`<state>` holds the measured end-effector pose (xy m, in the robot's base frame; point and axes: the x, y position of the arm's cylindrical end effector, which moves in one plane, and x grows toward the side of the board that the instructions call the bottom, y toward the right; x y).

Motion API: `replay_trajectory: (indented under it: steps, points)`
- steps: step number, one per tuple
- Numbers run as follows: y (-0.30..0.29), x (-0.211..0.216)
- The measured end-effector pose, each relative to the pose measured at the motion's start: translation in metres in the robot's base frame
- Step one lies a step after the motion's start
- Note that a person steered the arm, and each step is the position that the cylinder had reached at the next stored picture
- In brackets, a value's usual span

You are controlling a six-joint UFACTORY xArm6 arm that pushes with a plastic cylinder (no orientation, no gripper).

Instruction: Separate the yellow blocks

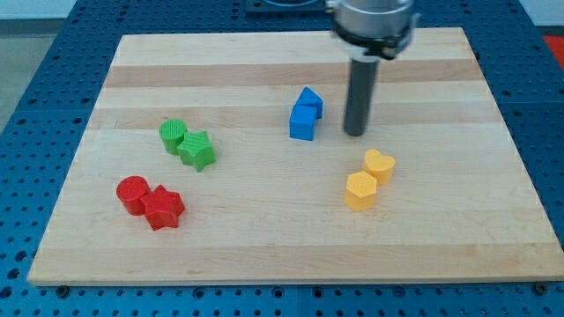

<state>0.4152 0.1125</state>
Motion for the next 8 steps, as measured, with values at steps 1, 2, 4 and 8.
replay_trajectory:
  steps: [1,2,4,8]
  points:
    - [0.062,0.003]
    - [0.083,0.032]
    - [0.034,0.054]
    - [0.019,0.101]
